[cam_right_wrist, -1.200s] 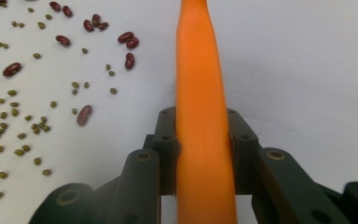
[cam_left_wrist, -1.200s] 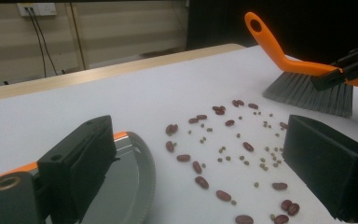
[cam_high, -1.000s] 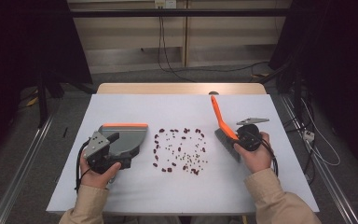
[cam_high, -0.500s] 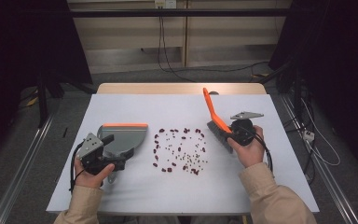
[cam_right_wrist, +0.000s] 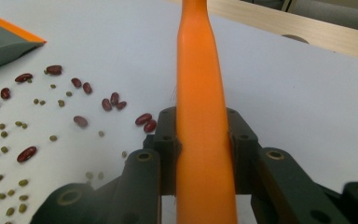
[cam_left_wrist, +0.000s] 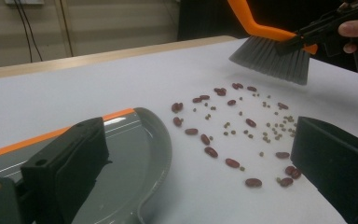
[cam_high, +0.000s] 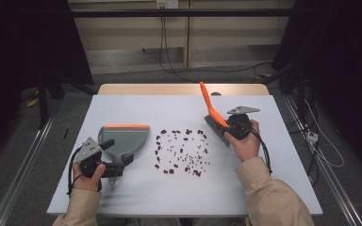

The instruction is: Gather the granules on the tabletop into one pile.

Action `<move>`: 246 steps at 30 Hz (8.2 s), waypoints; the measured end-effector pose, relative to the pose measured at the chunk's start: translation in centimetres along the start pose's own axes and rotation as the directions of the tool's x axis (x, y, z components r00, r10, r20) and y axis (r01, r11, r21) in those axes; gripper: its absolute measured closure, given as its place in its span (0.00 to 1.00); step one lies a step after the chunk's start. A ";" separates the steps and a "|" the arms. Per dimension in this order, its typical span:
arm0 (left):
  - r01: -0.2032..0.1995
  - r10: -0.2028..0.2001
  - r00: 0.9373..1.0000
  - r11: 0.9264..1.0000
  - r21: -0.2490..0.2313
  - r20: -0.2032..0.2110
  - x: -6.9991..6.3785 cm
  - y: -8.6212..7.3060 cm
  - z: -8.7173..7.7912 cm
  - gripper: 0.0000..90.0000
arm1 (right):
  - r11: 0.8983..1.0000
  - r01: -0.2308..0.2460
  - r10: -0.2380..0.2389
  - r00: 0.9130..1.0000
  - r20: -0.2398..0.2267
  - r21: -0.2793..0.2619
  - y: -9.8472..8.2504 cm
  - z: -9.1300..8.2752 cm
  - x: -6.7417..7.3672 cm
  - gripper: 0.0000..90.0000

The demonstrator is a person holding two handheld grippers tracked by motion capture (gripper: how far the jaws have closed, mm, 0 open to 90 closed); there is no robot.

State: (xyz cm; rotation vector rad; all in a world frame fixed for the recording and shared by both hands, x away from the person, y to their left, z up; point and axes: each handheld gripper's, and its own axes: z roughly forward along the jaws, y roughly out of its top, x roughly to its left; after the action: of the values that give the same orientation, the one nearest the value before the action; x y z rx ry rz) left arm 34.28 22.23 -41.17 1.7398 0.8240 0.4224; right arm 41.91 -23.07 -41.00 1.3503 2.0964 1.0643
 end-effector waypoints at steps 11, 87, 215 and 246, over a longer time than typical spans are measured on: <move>-0.002 0.002 1.000 1.000 0.003 0.016 -0.1 -0.1 -0.1 0.04 | 0.998 0.042 -0.042 0.999 0.000 -0.038 1.1 1.8 -0.4 0.79; 0.004 -0.003 1.000 1.000 0.008 -0.005 0.3 -0.3 -0.8 0.04 | 0.897 0.429 -0.441 0.868 -0.226 -0.105 1.2 1.4 4.6 0.79; 0.015 -0.015 1.000 1.000 0.016 -0.019 0.9 -0.7 -1.0 0.04 | 0.967 0.168 -0.230 0.899 -0.372 -0.193 1.1 1.7 11.3 0.79; 0.005 -0.004 1.000 1.000 0.013 -0.022 0.7 -0.6 -1.2 0.04 | 0.985 -0.157 0.106 0.877 -0.469 -0.072 -1.0 2.7 17.9 0.79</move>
State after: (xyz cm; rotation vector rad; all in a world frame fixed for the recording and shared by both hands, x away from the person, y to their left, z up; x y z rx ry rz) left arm 33.81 23.65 -41.39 1.7480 0.8480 0.4344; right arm 35.41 -6.18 -42.58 1.2941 2.2487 1.6757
